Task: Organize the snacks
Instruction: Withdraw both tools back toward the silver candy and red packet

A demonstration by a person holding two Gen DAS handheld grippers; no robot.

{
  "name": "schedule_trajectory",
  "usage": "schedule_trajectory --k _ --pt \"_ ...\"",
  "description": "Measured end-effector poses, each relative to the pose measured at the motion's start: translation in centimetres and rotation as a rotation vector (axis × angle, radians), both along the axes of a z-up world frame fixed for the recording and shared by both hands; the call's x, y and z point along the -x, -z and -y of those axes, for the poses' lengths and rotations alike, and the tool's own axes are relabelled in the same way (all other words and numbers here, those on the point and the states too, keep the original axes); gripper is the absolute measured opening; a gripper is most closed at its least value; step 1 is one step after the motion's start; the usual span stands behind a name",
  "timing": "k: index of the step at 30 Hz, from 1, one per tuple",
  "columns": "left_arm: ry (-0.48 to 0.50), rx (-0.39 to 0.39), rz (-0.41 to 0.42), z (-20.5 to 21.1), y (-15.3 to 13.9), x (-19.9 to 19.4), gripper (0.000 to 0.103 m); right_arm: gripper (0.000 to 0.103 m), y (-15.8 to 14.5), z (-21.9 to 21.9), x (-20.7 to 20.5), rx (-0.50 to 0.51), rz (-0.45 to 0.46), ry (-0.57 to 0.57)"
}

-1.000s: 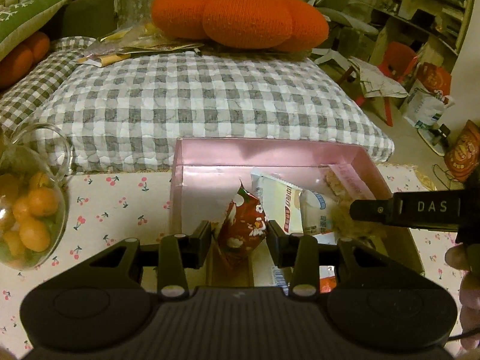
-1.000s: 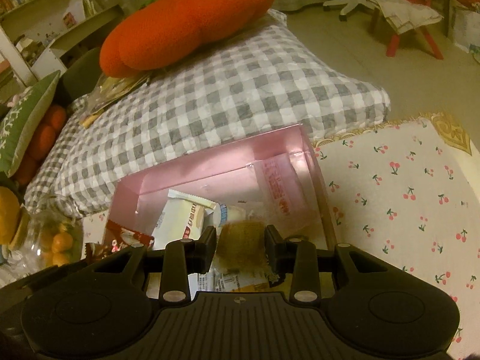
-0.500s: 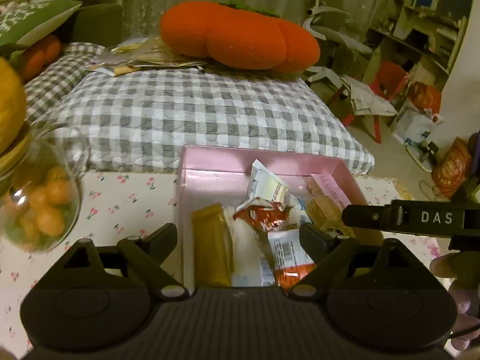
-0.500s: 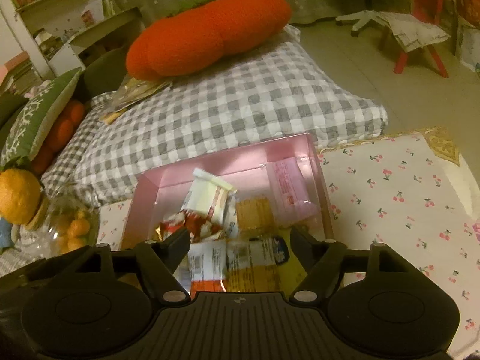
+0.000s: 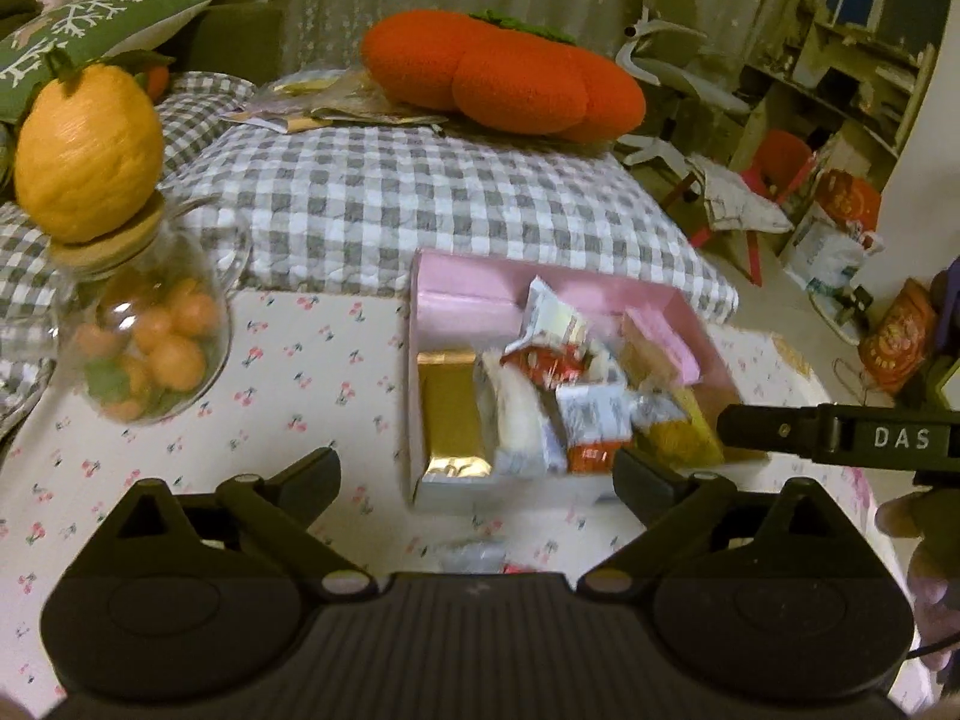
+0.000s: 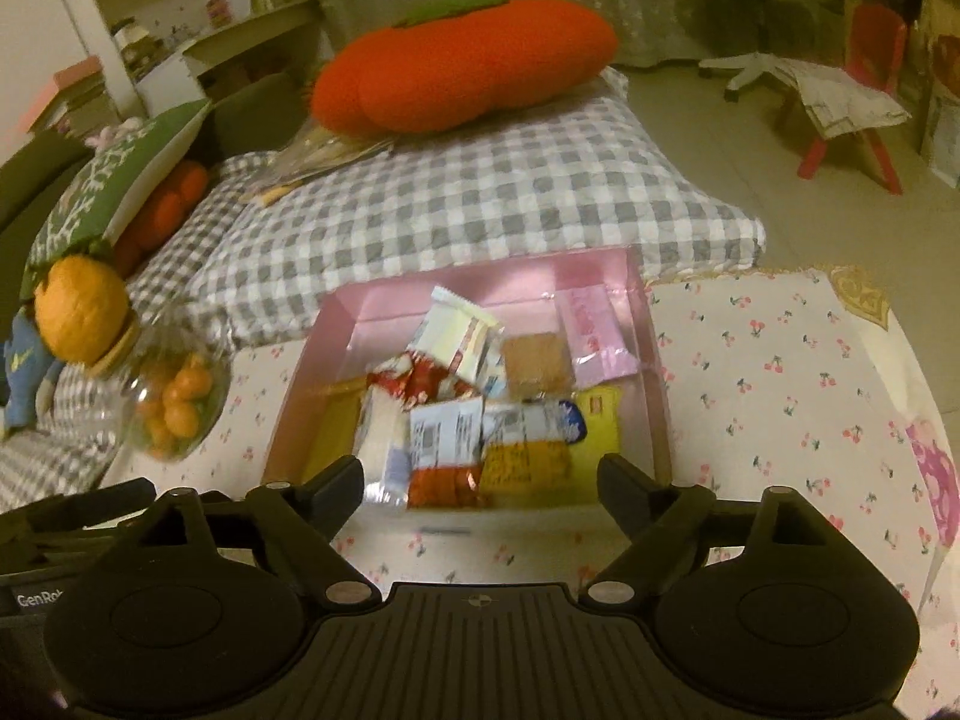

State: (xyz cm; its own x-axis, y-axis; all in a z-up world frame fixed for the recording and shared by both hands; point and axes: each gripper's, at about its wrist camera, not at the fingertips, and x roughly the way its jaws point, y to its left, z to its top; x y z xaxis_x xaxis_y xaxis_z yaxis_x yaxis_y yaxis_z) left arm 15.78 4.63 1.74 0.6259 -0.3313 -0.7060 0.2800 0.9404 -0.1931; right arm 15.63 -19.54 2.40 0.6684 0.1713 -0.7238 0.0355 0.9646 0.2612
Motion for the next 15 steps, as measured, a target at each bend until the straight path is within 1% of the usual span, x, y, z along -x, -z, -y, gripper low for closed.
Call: schedule_trajectory --k 3,8,12,15 --pt "0.003 -0.020 -0.010 -0.5 0.5 0.9 0.098 0.088 0.4 -0.7 1.1 0.004 -0.003 -0.022" --pt "-0.011 -0.014 -0.051 -1.8 1.5 2.2 0.099 0.088 0.9 -1.7 2.7 0.039 -0.004 -0.050" --pt "-0.024 -0.011 -0.076 -2.8 2.3 3.1 0.102 0.089 1.5 -2.1 3.8 0.040 0.002 -0.056" --pt "-0.036 -0.008 -0.089 -3.7 2.9 3.7 0.102 0.092 2.4 -2.2 4.8 0.028 0.002 -0.049"
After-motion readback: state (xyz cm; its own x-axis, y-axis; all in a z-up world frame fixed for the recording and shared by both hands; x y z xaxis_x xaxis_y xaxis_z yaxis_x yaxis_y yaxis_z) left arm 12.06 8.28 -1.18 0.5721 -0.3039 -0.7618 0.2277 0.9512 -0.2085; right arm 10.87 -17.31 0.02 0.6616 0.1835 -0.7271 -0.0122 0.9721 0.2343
